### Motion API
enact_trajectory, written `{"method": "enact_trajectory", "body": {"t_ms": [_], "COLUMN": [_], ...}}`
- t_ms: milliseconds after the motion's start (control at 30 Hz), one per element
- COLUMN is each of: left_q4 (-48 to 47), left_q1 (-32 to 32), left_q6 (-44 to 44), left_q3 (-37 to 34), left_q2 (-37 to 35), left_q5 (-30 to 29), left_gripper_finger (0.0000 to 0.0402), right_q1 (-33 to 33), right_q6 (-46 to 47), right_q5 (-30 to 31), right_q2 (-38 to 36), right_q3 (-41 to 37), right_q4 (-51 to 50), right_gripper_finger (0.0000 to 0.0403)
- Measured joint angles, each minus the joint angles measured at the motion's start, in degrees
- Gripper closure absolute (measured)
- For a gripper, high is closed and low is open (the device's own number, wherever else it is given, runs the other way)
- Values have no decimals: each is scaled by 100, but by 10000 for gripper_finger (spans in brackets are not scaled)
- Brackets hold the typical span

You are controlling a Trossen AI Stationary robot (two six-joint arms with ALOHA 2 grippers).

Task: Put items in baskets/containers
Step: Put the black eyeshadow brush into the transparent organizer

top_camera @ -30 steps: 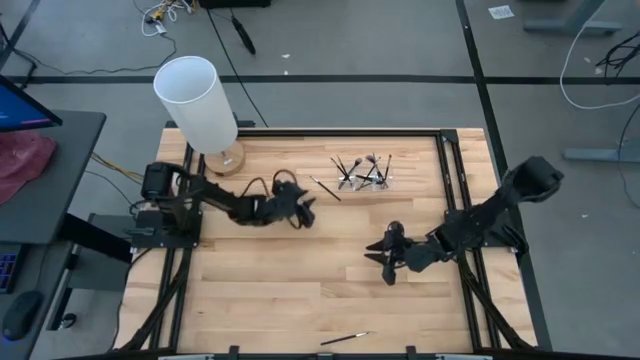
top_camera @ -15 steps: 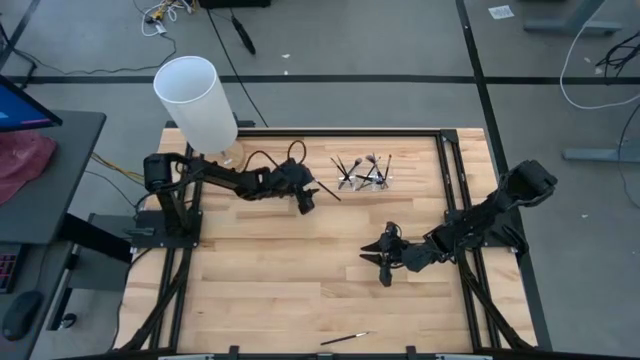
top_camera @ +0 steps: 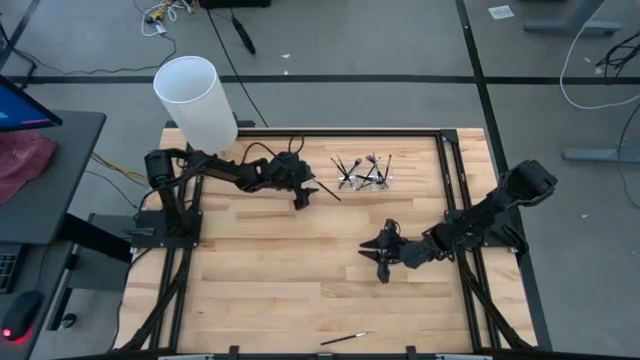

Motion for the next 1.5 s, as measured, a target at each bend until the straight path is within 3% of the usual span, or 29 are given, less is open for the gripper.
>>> {"method": "enact_trajectory", "body": {"t_ms": [267,400,533,700,967,1267,1500], "left_q4": [-58,-257,-646,-1032,-989,-711,-805], "left_q1": [27,-89,-212,-676,-1350,-1798,-2015], "left_q6": [158,346,393,502,529,297,0], "left_q3": [711,889,899,897,886,908,1242], "left_q2": [1059,1181,1177,1163,1163,1204,1231], "left_q5": [290,66,531,745,604,502,547], "left_gripper_finger": [168,169,188,246,386,392,392], "right_q1": [-51,-51,-51,-51,-51,-257,-847], "right_q6": [-25,-25,-25,-27,-27,-677,-1132], "right_q5": [0,0,0,0,0,48,42], "right_q2": [-1,-1,-1,-1,-1,220,644], "right_q3": [0,0,0,0,0,0,0], "right_q4": [108,125,127,127,128,132,122], "right_gripper_finger": [305,305,305,305,305,299,235]}}
